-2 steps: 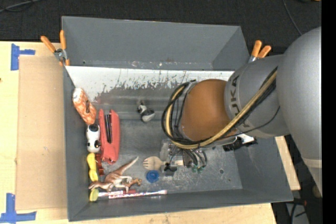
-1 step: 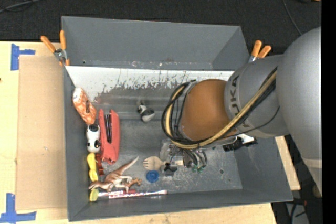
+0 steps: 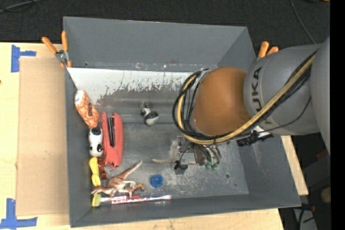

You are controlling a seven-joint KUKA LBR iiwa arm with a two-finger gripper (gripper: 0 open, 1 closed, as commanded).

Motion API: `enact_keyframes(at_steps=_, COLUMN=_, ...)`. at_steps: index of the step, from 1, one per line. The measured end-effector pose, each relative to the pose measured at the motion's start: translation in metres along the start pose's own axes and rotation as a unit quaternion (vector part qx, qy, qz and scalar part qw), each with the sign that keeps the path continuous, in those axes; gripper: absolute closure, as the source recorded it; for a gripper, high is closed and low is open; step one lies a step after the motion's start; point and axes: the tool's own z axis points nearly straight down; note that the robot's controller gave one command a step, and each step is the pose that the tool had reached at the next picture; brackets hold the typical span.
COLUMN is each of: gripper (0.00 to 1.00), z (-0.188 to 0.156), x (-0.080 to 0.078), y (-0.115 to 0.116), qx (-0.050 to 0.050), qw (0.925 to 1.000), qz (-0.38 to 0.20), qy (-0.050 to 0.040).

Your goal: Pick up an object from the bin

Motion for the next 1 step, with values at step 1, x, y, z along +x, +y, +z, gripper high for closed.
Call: enact_keyframes(at_steps=1, gripper=1.00, z=-0.0759, x=-0.0089, y=0.0046, qx=0.000, qw=1.0000, qz=0.007, qy=0.0021)
